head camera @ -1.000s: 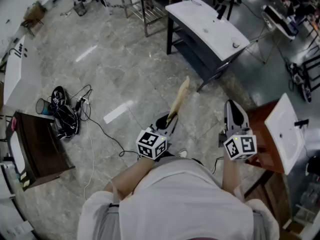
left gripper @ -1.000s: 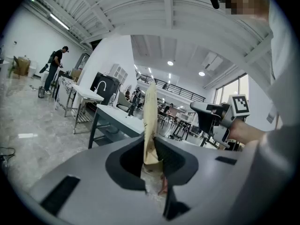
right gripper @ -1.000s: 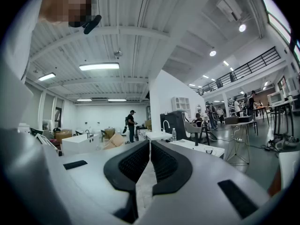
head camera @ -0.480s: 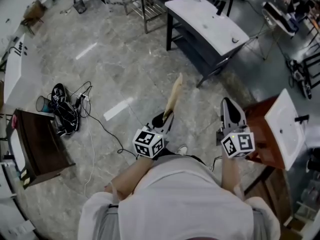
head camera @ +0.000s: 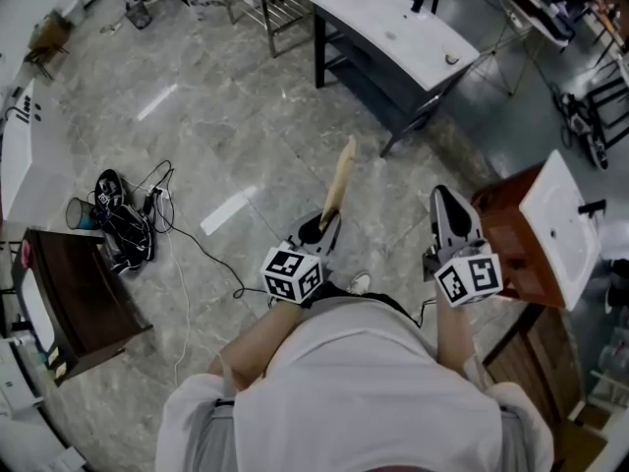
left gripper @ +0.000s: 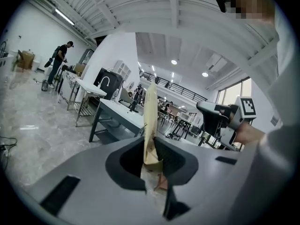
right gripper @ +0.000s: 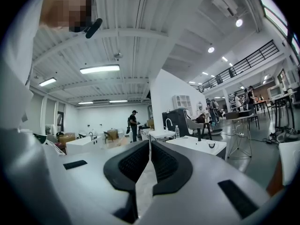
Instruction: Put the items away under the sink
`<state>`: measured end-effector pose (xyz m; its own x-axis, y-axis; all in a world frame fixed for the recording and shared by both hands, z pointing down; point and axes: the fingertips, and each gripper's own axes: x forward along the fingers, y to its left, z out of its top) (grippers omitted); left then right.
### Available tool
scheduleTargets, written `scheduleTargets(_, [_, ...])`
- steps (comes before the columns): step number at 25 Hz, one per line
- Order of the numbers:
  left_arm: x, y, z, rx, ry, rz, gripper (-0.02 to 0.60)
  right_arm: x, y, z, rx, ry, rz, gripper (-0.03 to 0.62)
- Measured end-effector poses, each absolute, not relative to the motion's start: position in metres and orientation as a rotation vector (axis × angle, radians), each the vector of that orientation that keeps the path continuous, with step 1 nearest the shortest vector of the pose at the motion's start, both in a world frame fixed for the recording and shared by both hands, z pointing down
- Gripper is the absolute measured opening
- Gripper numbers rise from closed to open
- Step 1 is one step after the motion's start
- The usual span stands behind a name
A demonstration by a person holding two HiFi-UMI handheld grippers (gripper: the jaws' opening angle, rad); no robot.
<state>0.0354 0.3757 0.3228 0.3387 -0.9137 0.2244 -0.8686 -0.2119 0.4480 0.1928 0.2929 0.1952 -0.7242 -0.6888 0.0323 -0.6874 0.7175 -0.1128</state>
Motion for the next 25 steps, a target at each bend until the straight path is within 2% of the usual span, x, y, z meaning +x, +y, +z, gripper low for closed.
scheduleTargets(13, [-0.006,0.381,0.331,2.109,-1.524,-0.149,0.051,0.158,0.312,0.203,-1.206,2.903,-0.188,0.041])
scheduleTargets(25, [-0.013,0.382,0.337,2.117,-1.505,-0.129,0.051,0.153,0.308,0.206,-1.226,2.867,-0.213,0.04])
